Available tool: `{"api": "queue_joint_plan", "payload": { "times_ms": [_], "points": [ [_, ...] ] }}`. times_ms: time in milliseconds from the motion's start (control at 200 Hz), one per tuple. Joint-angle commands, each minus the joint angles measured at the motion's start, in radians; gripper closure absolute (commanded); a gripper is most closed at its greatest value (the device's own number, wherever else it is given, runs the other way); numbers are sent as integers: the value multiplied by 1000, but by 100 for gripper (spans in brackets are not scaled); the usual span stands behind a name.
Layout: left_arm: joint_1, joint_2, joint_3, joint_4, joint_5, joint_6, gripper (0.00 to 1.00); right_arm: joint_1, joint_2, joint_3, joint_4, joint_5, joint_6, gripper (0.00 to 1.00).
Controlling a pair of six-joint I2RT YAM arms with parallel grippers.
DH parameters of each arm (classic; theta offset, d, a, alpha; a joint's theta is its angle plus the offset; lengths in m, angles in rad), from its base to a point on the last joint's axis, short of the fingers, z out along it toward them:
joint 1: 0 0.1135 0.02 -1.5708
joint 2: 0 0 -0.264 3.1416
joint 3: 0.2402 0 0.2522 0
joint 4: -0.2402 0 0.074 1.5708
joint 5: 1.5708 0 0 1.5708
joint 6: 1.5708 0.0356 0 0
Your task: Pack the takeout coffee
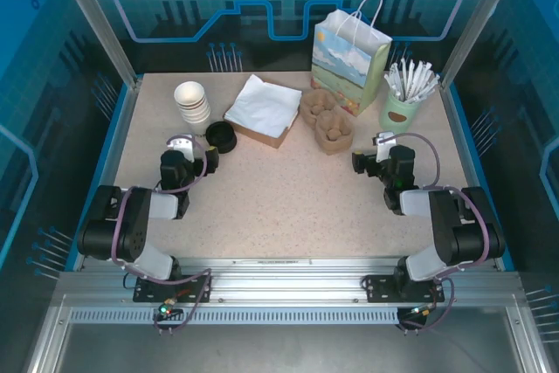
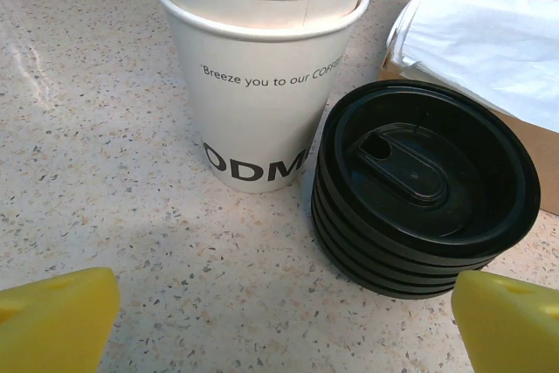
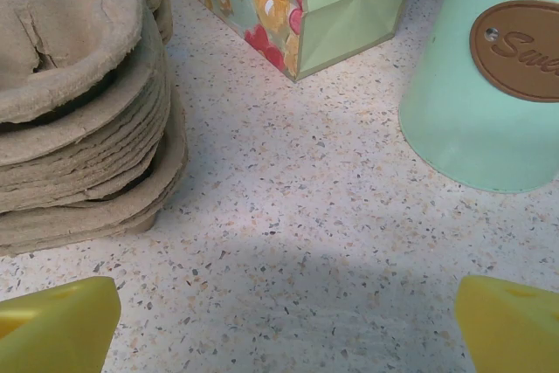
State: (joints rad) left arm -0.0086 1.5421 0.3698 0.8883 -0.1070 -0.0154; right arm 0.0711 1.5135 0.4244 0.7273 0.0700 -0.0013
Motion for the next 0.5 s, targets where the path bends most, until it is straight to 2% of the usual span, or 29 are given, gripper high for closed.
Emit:
{"api": "queue_joint_plan", "payload": {
  "times_ms": [0, 495],
  "points": [
    [-5, 6, 18, 13, 18, 22, 1, -10, -8, 4, 35, -7, -6, 0],
    [-2, 5, 20, 7, 27, 19, 1, -11, -7, 4, 35, -8, -5, 0]
  ]
}}
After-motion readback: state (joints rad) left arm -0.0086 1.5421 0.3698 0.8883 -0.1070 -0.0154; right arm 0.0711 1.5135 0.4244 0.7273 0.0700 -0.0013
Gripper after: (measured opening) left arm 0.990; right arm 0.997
